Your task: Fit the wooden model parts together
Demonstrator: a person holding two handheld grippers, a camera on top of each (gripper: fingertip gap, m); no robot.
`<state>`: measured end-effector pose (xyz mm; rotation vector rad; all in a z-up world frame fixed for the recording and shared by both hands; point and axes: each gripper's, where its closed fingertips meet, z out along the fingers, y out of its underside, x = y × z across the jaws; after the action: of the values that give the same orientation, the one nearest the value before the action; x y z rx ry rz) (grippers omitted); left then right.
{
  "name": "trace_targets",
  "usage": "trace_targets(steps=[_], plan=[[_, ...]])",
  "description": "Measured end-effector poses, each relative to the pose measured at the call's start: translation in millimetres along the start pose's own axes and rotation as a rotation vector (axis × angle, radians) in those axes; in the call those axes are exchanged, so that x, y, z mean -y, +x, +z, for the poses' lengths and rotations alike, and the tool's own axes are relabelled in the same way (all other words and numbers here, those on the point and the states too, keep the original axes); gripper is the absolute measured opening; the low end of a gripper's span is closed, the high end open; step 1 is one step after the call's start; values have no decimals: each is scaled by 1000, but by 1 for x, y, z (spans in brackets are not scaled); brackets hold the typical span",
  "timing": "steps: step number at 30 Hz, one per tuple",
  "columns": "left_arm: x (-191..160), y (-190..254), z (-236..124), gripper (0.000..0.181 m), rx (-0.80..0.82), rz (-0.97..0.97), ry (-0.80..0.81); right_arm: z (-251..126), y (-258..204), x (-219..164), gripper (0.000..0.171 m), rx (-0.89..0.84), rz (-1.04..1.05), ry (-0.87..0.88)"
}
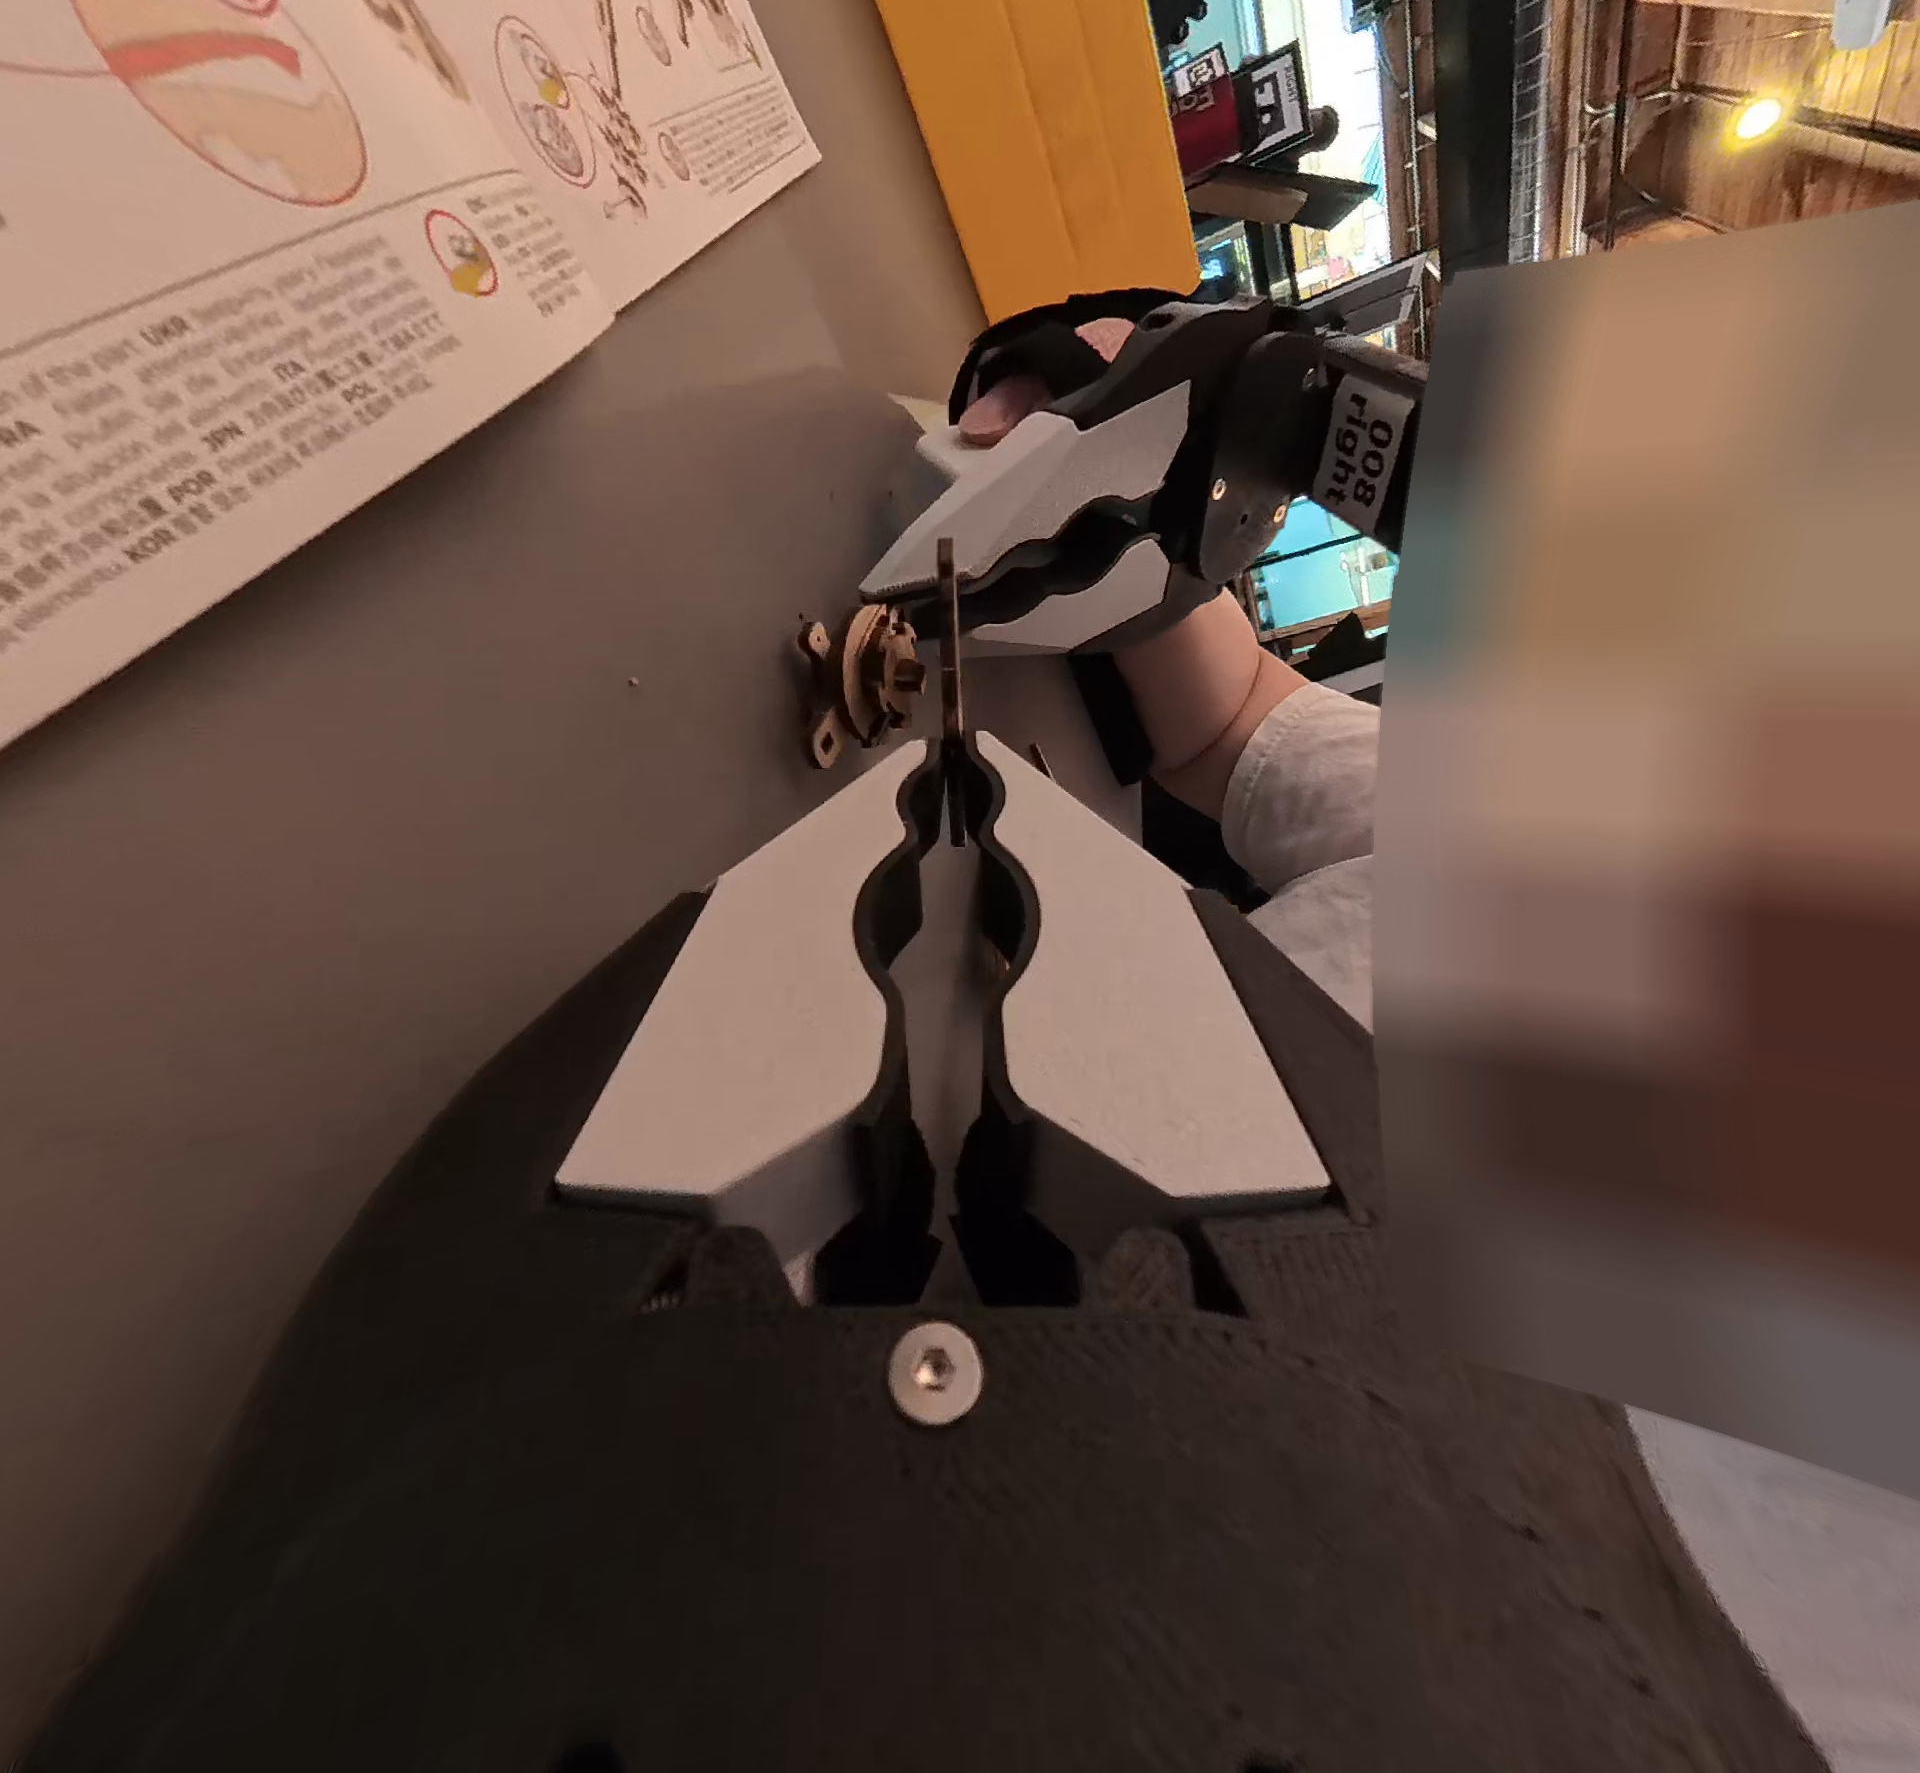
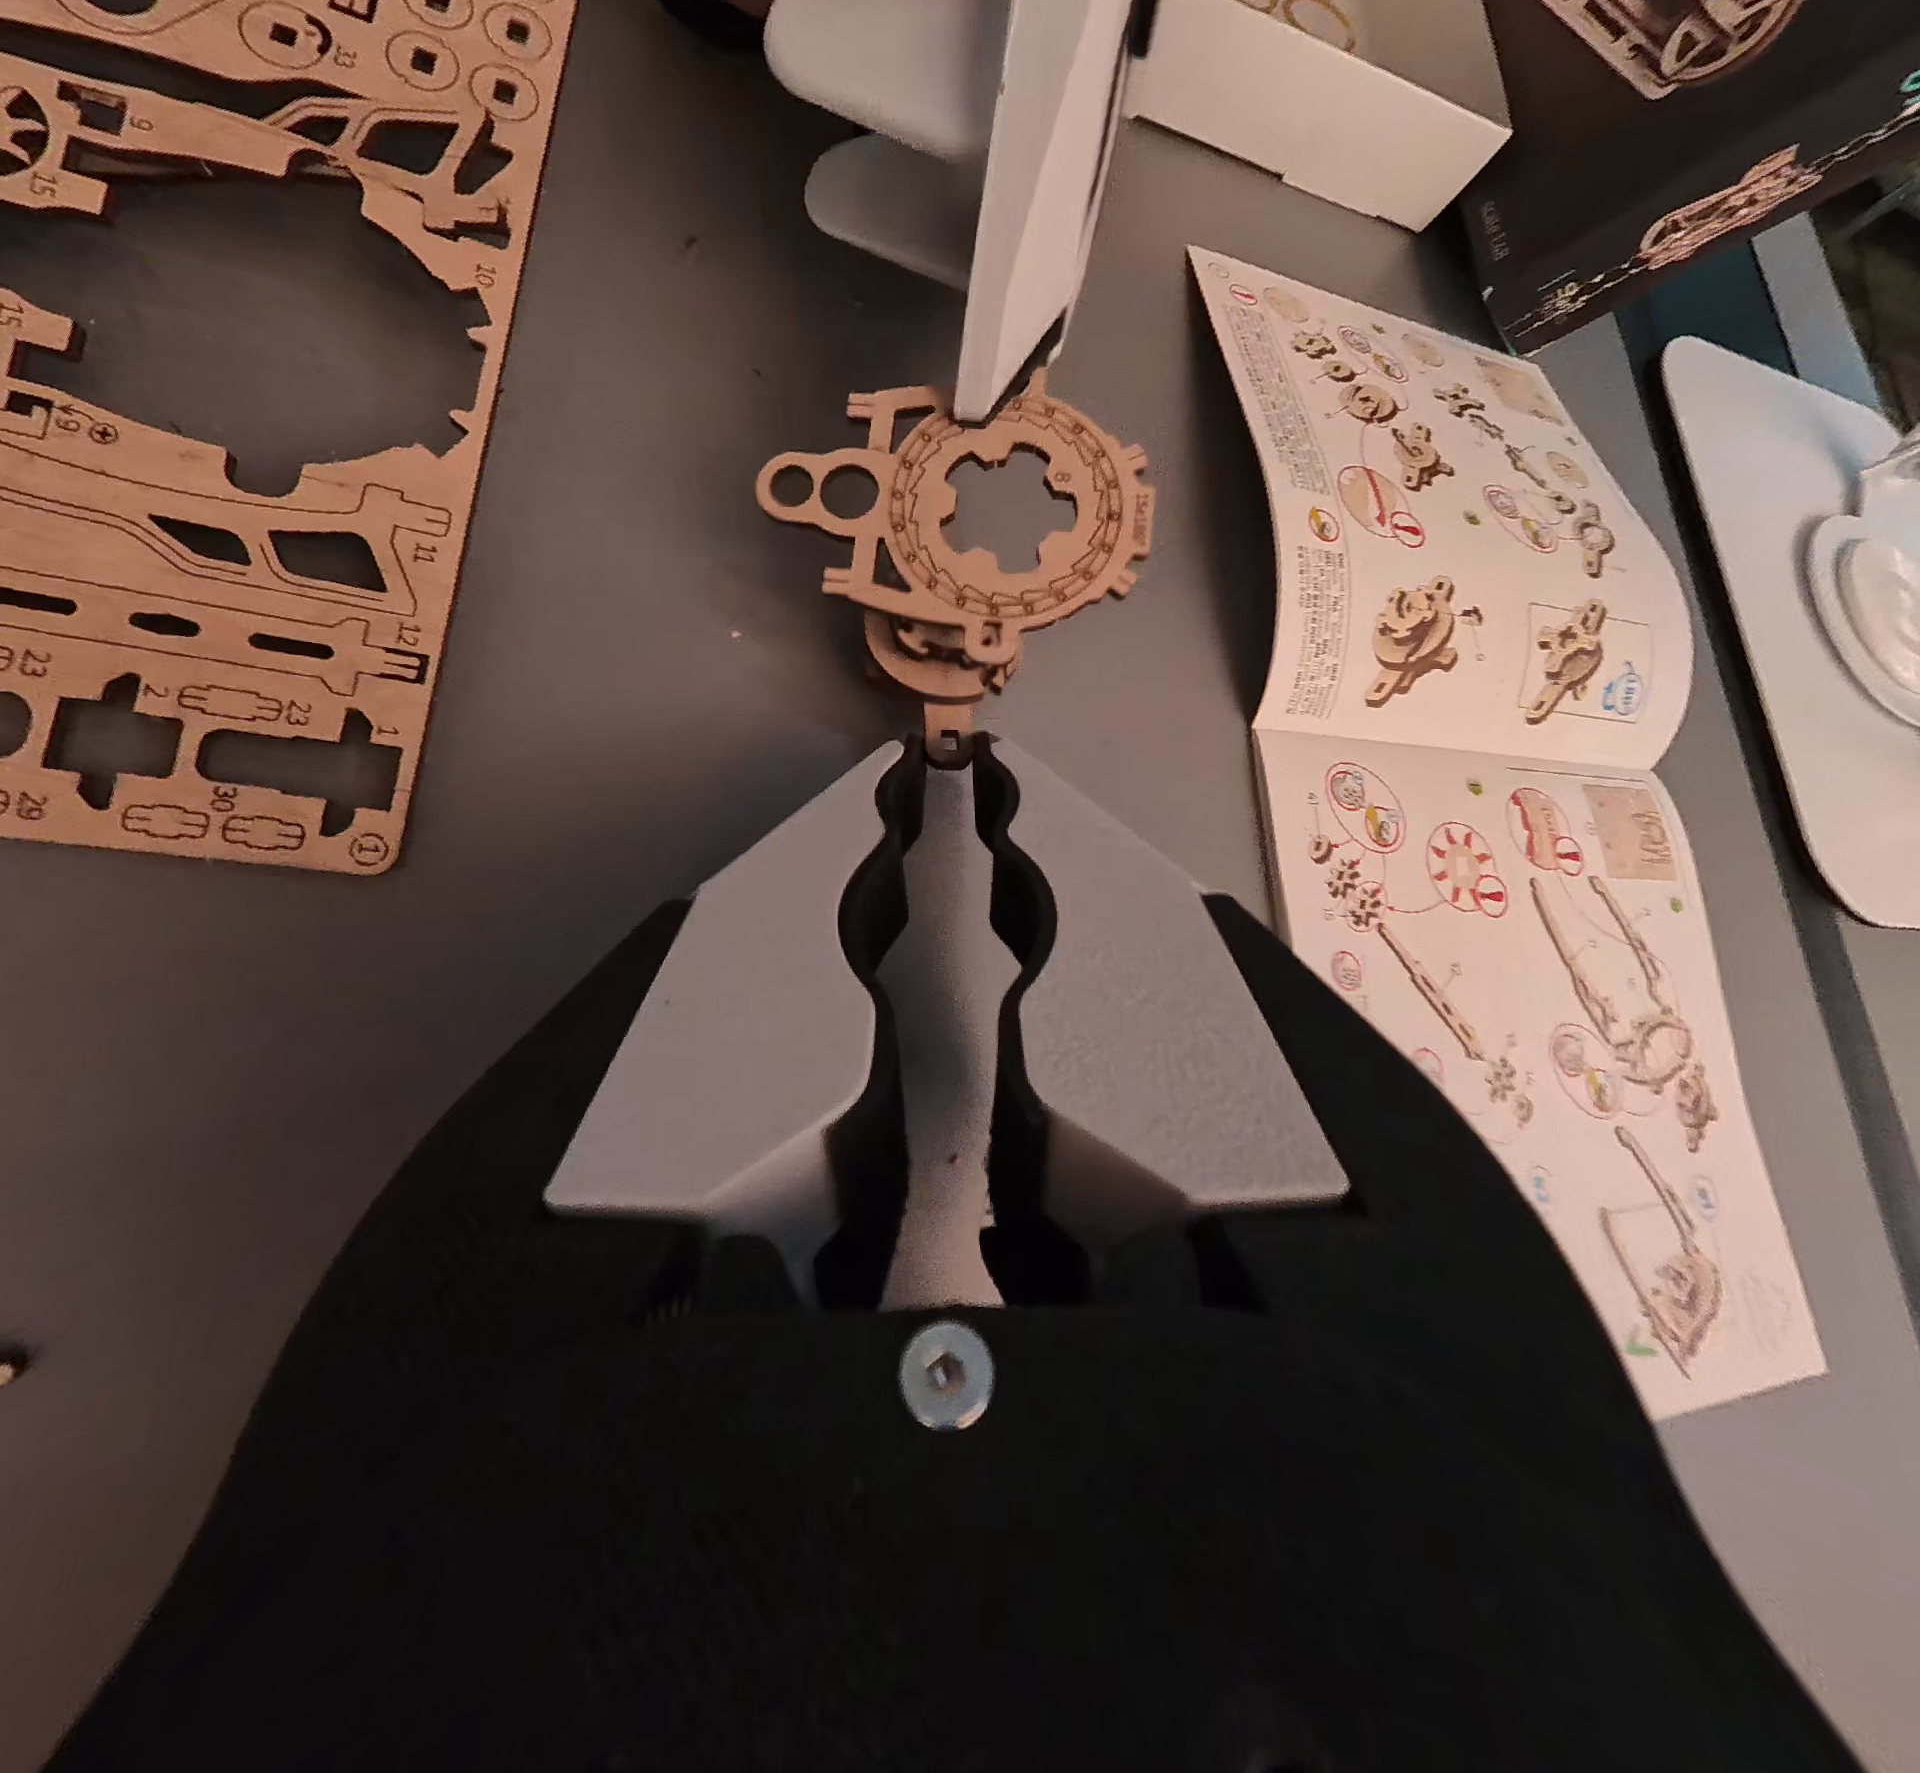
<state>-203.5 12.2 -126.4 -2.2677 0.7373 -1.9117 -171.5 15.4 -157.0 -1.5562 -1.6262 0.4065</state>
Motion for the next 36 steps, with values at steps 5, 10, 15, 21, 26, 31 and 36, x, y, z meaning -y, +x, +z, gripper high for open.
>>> trace_targets(steps=[5, 10, 15, 21, 26, 31, 36], plan=[[-6, -3, 7, 0, -4, -55, 2, 0, 2, -1, 16, 13, 46, 19], [-4, -3, 8, 0, -15, -78, 34, -7, 5, 8, 21, 35, 98, 89], [-7, -1, 12, 1, -21, -84, 27, -9, 3, 10, 20, 36, 69, 93], [-9, 0, 14, 0, -24, -79, 22, -10, 2, 12, 10, 41, 68, 108], [-10, 0, 14, 1, -23, -74, 17, -11, 1, 14, 7, 53, 79, 114], [-11, 2, 14, 7, -23, -61, -4, -14, 5, 14, 7, 63, 99, 136], [-4, -6, 5, 23, 78, 41, -8, -22, 9, 17, 7, 145, 179, 210]])
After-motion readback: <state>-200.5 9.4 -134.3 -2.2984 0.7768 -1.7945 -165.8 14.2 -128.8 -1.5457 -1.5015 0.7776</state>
